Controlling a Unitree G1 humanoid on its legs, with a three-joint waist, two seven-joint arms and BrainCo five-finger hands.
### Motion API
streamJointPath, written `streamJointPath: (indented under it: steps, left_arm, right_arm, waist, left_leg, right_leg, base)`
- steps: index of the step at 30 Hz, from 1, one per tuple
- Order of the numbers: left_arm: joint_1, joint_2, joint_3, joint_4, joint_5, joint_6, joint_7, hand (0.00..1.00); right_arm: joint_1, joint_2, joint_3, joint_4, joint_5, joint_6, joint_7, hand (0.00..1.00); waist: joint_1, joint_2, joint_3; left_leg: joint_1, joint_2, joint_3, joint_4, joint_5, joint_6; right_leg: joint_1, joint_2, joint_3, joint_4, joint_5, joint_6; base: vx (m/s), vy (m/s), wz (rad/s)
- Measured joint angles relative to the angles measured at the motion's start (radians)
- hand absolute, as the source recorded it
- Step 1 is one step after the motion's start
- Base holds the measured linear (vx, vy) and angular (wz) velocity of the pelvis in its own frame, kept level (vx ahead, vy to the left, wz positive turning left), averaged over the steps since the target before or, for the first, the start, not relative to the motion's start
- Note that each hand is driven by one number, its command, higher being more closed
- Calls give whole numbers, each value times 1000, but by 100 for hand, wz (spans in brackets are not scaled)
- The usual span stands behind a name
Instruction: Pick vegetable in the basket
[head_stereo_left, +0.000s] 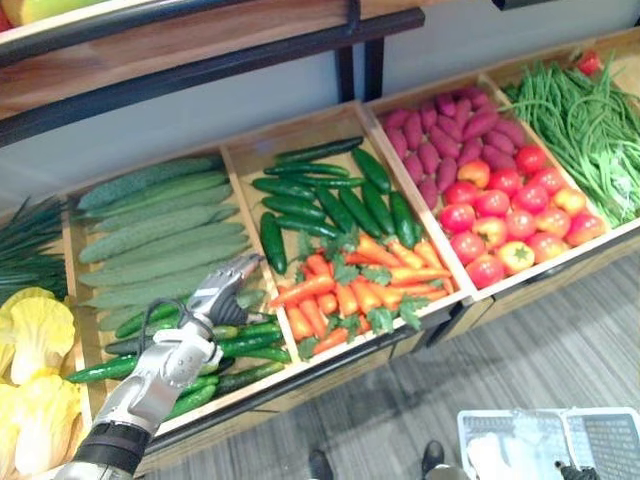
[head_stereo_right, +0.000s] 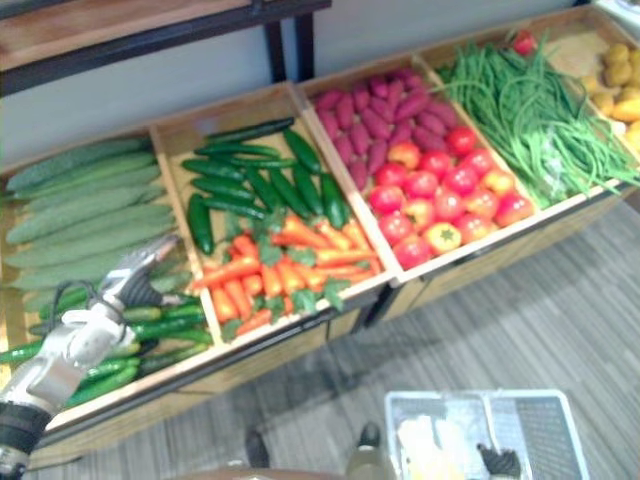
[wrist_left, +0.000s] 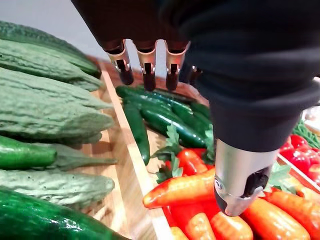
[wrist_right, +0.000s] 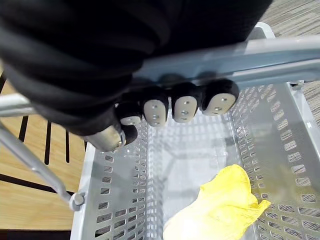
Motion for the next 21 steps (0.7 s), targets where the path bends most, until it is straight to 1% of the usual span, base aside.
streamJointPath:
  steps: [2,5,7,14,15,21]
  left_arm:
    - [-4,-22,0,3,0,12,0,0]
    - [-5,-46,-1,8,0,16,0,0]
    - [-28,-65,-4,34,0,18,0,0]
    - [-46,-87,-13,40,0,24,3,0]
    - [-46,-96,-13,41,0,32,3,0]
    - [-64,-101,-47,79,4,38,4,0]
  right_arm:
    - [-2,1,0,0,0,1,0,100]
    - [-11,1,1,-2,0,1,0,100]
    - [-17,0,2,-7,0,1,-1,100]
    - [-34,1,9,-6,0,2,-2,100]
    - [-35,0,10,-6,0,2,-2,100]
    - [-41,0,35,-7,1,1,-11,100]
  waist:
    - [-2,0,0]
    - [0,0,2]
    - [-2,6,9]
    - [-4,1,27]
    - [-3,0,28]
    - [-4,-5,32]
  left_leg:
    - [0,-1,4,1,0,0]
    - [-4,0,28,3,0,0]
    - [-12,0,29,5,0,0]
    - [-15,0,52,6,1,0]
    - [-17,0,54,6,1,0]
    - [-31,-1,55,6,0,0]
  right_leg:
    - [0,0,4,-5,0,0]
    - [-12,4,21,-14,6,-2]
    - [-22,4,24,-14,7,-2]
    - [-37,5,42,-14,16,-9]
    - [-41,5,45,-14,22,-14]
    - [-60,3,52,-14,34,-7]
  base:
    - [32,-30,-12]
    - [20,-29,-15]
    - [6,-39,-8]
    - [-7,-33,-8]
    - [-32,-26,-8]
    - [-58,-24,-3]
